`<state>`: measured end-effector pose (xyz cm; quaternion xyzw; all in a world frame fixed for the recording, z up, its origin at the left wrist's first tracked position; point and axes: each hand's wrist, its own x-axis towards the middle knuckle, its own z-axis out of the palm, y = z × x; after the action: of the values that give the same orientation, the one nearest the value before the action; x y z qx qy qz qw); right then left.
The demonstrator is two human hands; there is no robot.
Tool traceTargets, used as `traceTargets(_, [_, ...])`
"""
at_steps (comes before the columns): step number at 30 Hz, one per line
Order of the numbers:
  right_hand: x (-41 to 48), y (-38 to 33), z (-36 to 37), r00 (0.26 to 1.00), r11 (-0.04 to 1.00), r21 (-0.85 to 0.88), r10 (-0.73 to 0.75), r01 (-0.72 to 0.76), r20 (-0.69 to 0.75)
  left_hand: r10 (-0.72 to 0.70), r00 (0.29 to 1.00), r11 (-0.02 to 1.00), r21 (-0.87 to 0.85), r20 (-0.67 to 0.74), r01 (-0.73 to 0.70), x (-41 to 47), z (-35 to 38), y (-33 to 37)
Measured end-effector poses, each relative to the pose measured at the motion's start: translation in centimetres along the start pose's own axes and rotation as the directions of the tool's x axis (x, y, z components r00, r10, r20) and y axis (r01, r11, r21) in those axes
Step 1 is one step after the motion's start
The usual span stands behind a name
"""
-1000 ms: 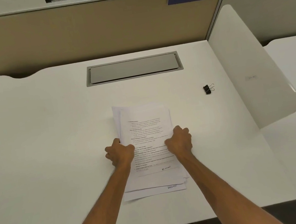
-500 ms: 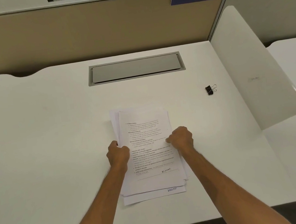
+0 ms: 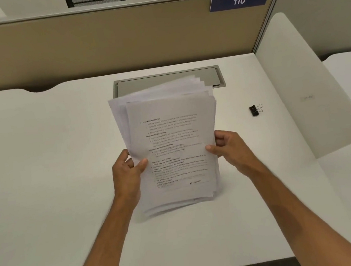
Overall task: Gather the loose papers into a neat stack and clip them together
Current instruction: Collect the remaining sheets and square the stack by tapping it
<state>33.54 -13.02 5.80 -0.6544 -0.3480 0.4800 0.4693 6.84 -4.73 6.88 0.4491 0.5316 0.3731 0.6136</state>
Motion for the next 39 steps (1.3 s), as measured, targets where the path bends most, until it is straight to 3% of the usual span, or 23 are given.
traceTargets(4, [-0.3,-2.2,0.0,0.981,0.964,-0.232,-0.155,0.126,-0.112,0.177,0.982,0.973,0.164,-0.064,-0.165,-0.1,0.1,2.3])
traceTargets(9, [-0.3,-4.0,0.8,0.945,0.949,-0.224,-0.267,0.224,-0.187,0.332,0.936,0.909,0.306,-0.120,-0.283,-0.3,0.4,3.8])
traceTargets(16, [-0.1,-1.8,3.0,0.948,0.972,-0.079,-0.233,0.221,-0.217,0.265,0.961,0.934,0.268,-0.078,-0.235,-0.5,1.6,1.4])
traceTargets(22, [-0.8,-1.4,4.0,0.926,0.958,-0.038,-0.284,0.284,-0.247,0.317,0.942,0.925,0.253,-0.107,-0.282,-1.1,1.6,0.6])
traceTargets(28, [-1.2,-2.3,5.1,0.907,0.952,-0.067,-0.306,0.300,-0.291,0.403,0.898,0.876,0.359,-0.178,-0.322,-0.8,1.5,1.1])
traceTargets(33, [-1.8,-2.6,5.9,0.927,0.968,-0.103,-0.250,0.230,-0.279,0.457,0.869,0.809,0.495,-0.190,-0.318,-1.0,1.8,0.6])
traceTargets(39, [-2.5,-3.3,6.5,0.928,0.977,-0.059,-0.213,0.204,-0.306,0.362,0.916,0.893,0.346,-0.173,-0.288,-1.9,2.5,1.1])
